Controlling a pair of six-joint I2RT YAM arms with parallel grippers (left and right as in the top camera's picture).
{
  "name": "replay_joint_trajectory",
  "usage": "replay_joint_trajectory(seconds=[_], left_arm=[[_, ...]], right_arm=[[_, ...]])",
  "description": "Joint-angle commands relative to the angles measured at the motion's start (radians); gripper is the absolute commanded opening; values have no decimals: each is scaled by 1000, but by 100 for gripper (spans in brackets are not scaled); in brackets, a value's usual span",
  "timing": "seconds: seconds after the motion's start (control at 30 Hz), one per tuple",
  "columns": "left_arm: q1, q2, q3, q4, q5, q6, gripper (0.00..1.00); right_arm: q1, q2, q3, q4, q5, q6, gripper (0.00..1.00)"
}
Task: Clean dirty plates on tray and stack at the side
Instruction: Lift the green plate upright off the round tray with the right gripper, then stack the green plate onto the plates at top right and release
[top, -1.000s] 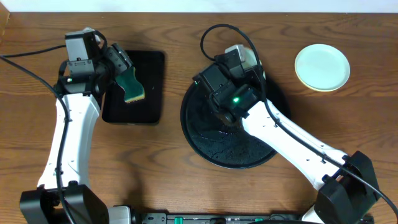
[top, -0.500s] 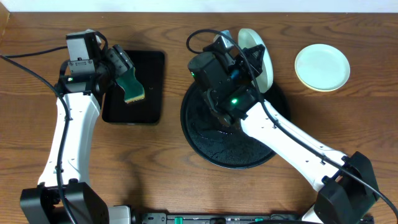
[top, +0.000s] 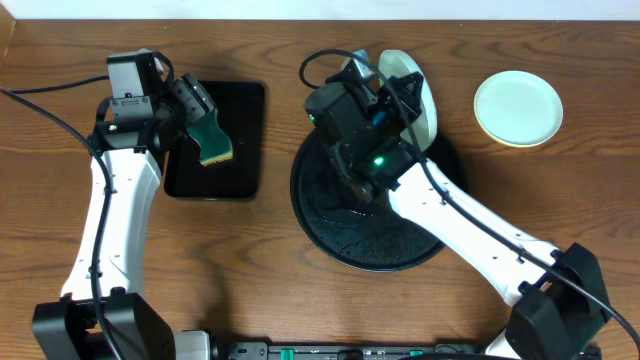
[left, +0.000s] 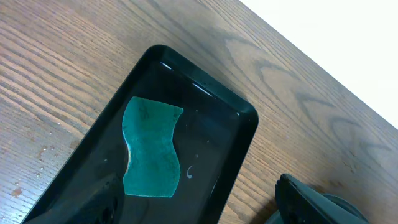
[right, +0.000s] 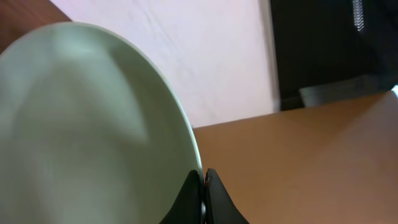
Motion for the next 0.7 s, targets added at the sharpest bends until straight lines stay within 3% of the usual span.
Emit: replay_joint_trajectory(seconds=[0.0,0.17,0.33,0.5,0.67], left_arm=[[4,4,9,-2,-2,6,79],[4,4,9,-2,-2,6,79],[4,4,9,-3,-2,6,79],[4,4,9,-2,-2,6,80],[4,4,9,-2,-2,6,80]], right_arm=[[-69,-16,20,-51,-82,269,1],[-221,-57,21,-214,-509,535,1],[-489,-117,21,-283,-935,751,1],[-795,-118,18,-284,-1322,800,1],[-1020,-80,17,-286,-1431,800,1]])
